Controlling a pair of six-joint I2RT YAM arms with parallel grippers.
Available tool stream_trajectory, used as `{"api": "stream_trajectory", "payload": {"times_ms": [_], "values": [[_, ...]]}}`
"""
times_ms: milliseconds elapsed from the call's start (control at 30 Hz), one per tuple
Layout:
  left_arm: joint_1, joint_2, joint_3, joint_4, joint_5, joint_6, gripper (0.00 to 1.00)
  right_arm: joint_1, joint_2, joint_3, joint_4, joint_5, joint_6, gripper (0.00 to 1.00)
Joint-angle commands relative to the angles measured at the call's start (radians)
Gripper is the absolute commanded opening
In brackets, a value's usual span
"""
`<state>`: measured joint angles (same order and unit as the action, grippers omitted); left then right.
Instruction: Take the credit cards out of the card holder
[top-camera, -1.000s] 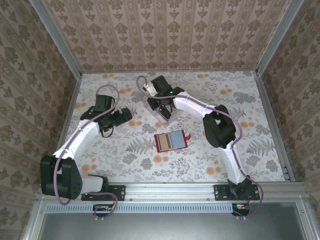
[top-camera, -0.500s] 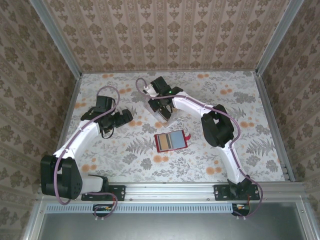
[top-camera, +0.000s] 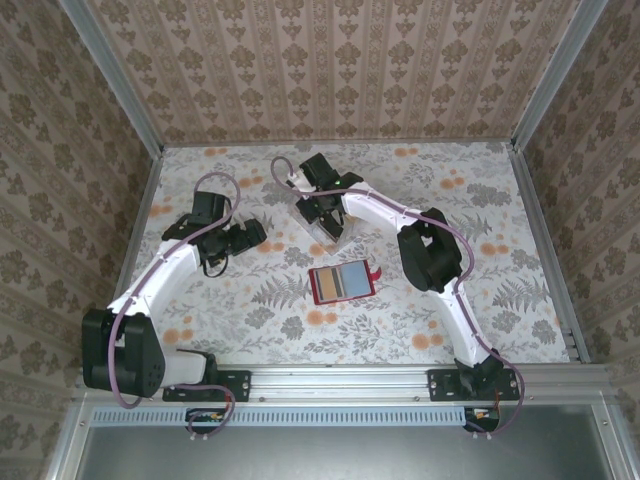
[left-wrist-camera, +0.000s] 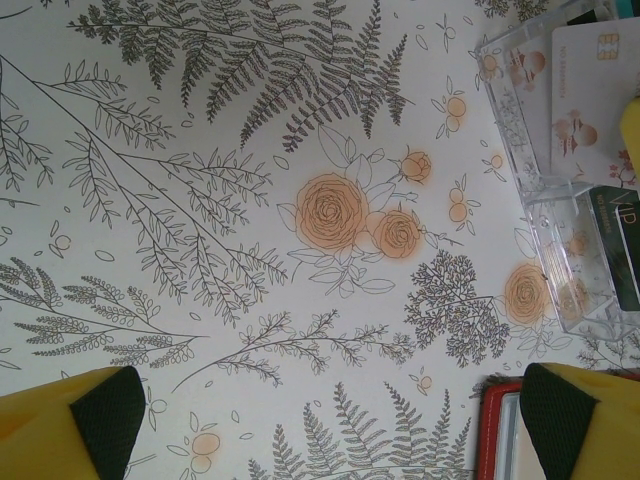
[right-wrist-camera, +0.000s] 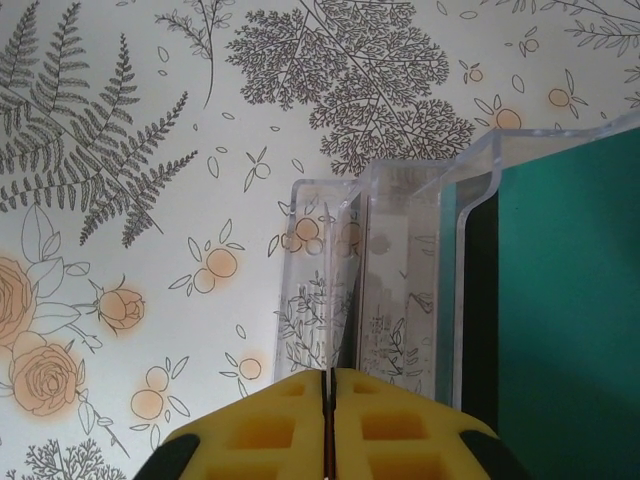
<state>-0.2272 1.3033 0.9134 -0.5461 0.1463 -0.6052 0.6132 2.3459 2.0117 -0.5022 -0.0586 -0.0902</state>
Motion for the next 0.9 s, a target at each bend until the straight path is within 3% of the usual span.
{"api": "stream_trajectory", "payload": {"times_ms": [0, 67, 333, 567, 867], "values": [[0.008, 0.009, -0.011, -0.008, 0.008, 0.009, 1.0, -0.004, 0.029, 0.038, -0.03, 0.026, 0.018, 0.14], [0.008, 0.01, -0.011, -0.006, 0.009, 0.007, 1.0, -0.004, 0.029, 0.043, -0.029, 0.026, 0.022, 0.19], [0.008, 0.019, -0.008, -0.003, 0.013, 0.007, 1.0, -0.004, 0.016, 0.064, -0.03, 0.032, 0.049, 0.21], [0.008, 0.013, -0.001, -0.007, 0.031, 0.006, 1.0, -0.003, -0.077, 0.052, -0.082, -0.018, 0.133, 0.26], [-0.001, -0.013, -0.019, 0.013, 0.094, -0.001, 1.0, 0.004, -0.395, -0.295, -0.042, -0.211, 0.361, 0.48]]}}
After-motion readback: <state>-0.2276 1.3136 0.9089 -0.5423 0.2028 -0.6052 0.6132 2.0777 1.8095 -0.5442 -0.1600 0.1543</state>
